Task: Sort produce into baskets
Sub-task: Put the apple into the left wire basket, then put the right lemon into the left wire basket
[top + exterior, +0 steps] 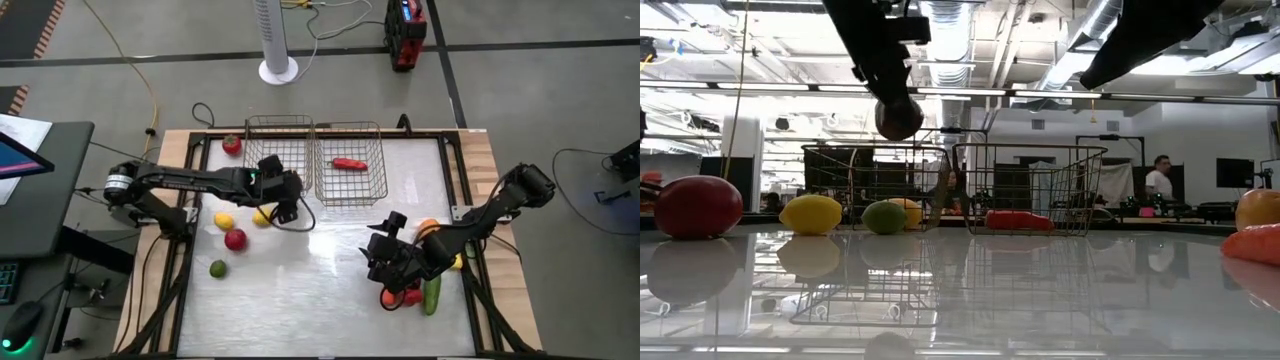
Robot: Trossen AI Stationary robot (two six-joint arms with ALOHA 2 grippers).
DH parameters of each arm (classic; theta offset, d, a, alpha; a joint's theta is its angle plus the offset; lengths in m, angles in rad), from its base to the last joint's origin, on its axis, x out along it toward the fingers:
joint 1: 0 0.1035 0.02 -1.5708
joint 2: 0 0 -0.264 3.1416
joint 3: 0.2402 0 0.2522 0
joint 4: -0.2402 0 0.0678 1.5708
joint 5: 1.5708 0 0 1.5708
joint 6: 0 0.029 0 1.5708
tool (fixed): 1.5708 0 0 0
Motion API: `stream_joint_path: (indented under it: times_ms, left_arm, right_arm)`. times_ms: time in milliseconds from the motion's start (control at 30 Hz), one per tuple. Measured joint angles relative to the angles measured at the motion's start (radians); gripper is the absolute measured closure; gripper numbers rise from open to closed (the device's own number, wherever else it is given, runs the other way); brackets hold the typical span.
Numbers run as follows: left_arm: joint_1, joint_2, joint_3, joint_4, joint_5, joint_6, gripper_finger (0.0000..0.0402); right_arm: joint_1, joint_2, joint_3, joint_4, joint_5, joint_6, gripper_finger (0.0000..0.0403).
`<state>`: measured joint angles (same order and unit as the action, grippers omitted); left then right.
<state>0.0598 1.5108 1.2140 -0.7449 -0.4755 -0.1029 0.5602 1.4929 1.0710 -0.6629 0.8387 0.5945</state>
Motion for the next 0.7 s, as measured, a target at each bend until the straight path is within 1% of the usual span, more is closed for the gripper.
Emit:
stream_joint_path:
  times_ms: [167, 233, 400, 500, 600, 700]
  left_arm:
    - [0.071, -0.002, -0.001, -0.007, -0.001, -0.012, 0.0073]
    - [0.102, -0.002, -0.002, -0.010, -0.001, -0.013, 0.0067]
    - [0.158, -0.002, -0.002, -0.032, -0.003, -0.007, 0.0023]
    - [0.166, -0.002, -0.002, -0.071, -0.005, 0.012, 0.0007]
    - [0.160, -0.007, -0.002, -0.124, -0.007, 0.013, 0.0013]
    - [0.129, -0.017, 0.001, -0.194, 0.007, -0.001, 0.0014]
  right_arm:
    - [0.002, 0.000, 0.000, 0.005, -0.003, 0.006, 0.0079]
    - [0.004, 0.000, 0.000, 0.008, -0.003, 0.007, 0.0079]
    - [0.004, 0.000, 0.000, 0.009, -0.004, 0.007, 0.0079]
    - [0.004, 0.000, 0.000, 0.009, -0.004, 0.007, 0.0079]
    - [0.004, 0.000, 0.000, 0.009, -0.004, 0.008, 0.0079]
    - [0.004, 0.000, 0.000, 0.010, -0.004, 0.008, 0.0079]
